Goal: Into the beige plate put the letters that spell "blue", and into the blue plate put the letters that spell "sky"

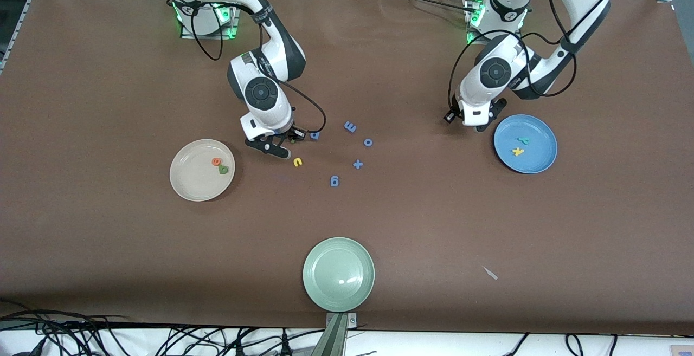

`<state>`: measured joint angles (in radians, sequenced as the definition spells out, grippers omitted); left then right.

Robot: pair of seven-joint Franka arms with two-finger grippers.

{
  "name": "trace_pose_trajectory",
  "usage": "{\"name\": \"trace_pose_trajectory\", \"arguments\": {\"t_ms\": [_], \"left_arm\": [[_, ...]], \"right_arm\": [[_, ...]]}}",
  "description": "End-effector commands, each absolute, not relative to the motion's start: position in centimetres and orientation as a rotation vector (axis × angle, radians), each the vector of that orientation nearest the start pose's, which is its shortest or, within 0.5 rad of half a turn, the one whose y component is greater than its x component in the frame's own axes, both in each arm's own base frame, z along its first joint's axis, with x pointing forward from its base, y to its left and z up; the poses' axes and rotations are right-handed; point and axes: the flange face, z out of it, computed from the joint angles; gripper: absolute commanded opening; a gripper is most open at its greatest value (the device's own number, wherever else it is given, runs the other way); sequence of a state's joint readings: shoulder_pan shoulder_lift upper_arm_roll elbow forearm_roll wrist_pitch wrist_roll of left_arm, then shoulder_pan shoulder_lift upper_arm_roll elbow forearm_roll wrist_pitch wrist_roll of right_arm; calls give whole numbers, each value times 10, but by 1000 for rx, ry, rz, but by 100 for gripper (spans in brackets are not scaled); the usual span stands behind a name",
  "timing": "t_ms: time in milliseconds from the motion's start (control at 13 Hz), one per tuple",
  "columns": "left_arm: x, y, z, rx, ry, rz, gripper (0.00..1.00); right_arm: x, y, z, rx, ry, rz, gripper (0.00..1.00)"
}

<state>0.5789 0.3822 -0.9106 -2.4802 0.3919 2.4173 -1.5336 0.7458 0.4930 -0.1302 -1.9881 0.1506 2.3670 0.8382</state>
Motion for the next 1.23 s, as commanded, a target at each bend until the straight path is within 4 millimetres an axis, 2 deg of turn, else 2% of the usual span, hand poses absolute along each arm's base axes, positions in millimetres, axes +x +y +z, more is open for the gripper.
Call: {"name": "trace_pose_trajectory", "arguments": {"t_ms": [0, 231, 309, 386, 540, 848, 926, 1003, 1080, 1157], "left_arm": [[442, -127, 204, -2651, -1183, 295, 1], [470, -46, 219, -2707, -1169, 297, 1], [478, -25, 225, -2727, -1169, 289, 1], [485, -9, 230, -2749, -1155, 279, 1], [487, 13, 228, -2769, -1158, 293, 2], [482, 10, 223, -2759, -1179, 309, 11], [481, 9, 222, -2758, -1174, 315, 21], [480, 8, 219, -2761, -1171, 329, 39], [481, 7, 221, -2763, -1175, 326, 51], [484, 8, 224, -2763, -1184, 322, 62]], "right_arm": [[479, 360, 203, -3134, 483, 165, 47], [473, 360, 187, -3143, 480, 154, 49], [472, 360, 183, -3148, 474, 155, 49], [471, 360, 180, -3150, 471, 153, 49], [471, 359, 179, -3151, 467, 149, 47], [471, 356, 177, -3151, 454, 142, 25], [471, 356, 178, -3153, 452, 143, 16], [471, 356, 178, -3154, 449, 145, 8], [475, 353, 183, -3154, 423, 138, 3], [481, 350, 192, -3151, 394, 126, 2]]}}
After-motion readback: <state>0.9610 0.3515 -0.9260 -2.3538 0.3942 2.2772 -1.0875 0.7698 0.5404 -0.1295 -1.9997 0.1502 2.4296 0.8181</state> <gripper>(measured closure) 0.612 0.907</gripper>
